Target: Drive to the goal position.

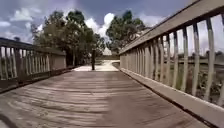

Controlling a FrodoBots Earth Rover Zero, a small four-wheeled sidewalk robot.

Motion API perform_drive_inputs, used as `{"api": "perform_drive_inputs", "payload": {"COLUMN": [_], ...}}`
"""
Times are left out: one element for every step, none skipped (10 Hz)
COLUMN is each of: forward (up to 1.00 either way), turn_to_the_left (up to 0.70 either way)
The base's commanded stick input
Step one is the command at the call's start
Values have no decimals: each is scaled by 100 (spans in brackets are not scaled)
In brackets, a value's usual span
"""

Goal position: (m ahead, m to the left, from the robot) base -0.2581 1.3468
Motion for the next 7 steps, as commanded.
{"api": "perform_drive_inputs", "payload": {"forward": [85,85,85,85,85,85,85], "turn_to_the_left": [16,0,0,0,0,0,0]}}
